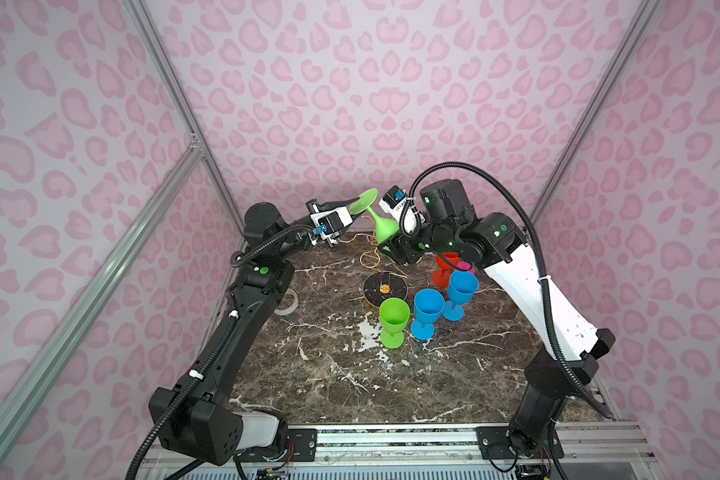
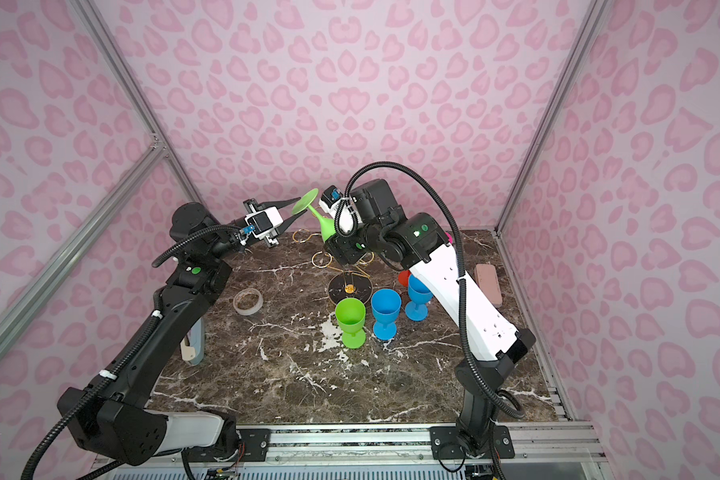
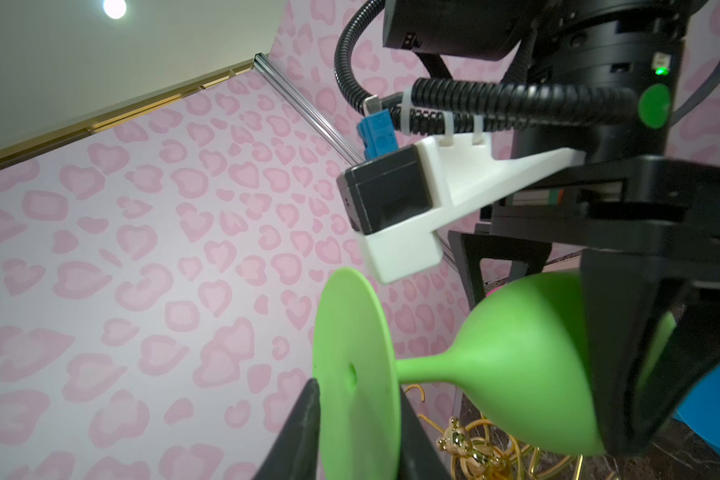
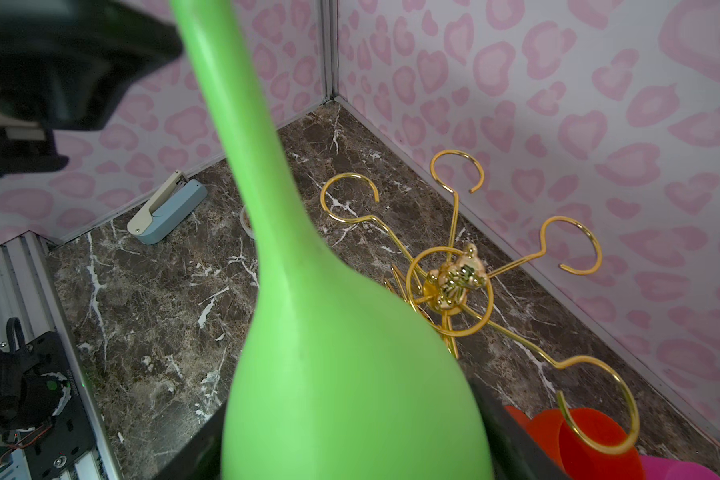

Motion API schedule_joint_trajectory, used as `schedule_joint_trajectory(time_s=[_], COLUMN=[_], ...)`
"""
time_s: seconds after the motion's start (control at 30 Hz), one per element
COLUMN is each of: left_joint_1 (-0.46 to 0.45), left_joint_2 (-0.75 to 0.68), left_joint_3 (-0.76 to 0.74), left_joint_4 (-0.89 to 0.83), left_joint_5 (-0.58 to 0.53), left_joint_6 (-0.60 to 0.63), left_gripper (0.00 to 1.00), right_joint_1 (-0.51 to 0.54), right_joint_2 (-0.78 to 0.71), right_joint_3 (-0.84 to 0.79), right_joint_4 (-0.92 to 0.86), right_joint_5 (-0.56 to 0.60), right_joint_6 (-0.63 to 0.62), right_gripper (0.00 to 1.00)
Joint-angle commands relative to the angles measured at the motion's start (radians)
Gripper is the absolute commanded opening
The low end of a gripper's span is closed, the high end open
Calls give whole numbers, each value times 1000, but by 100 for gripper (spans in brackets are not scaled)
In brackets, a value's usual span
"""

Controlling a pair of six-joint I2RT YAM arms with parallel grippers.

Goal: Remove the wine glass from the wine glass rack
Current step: 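Tilt the green glass with the right gripper while the left closes on its base, then hold the glass base with the left gripper while the right releases and withdraws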

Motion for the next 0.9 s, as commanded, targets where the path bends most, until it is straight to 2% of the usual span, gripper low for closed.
schedule_joint_trajectory(time_s=[0.0, 0.3, 0.6, 0.87], left_joint_1=[-1, -12, -27, -26], left_joint_2=[-2, -17, -25, -46], left_joint_3=[-14, -44, -61, -90], left_joint_4=[28, 77, 109, 112], left_joint_5=[-34, -92, -177, -219], left_joint_6=[12, -10, -49, -128], left_gripper=[24, 4, 3, 3], right_joint_1=[4, 6, 5, 0], right_joint_2=[6, 3, -40, -141], right_joint_3=[-11, -37, -99, -208], right_joint_4=[34, 85, 177, 279], right_joint_5=[-23, -58, -108, -99], right_joint_6=[23, 71, 116, 146], right_gripper=[67, 71, 88, 96])
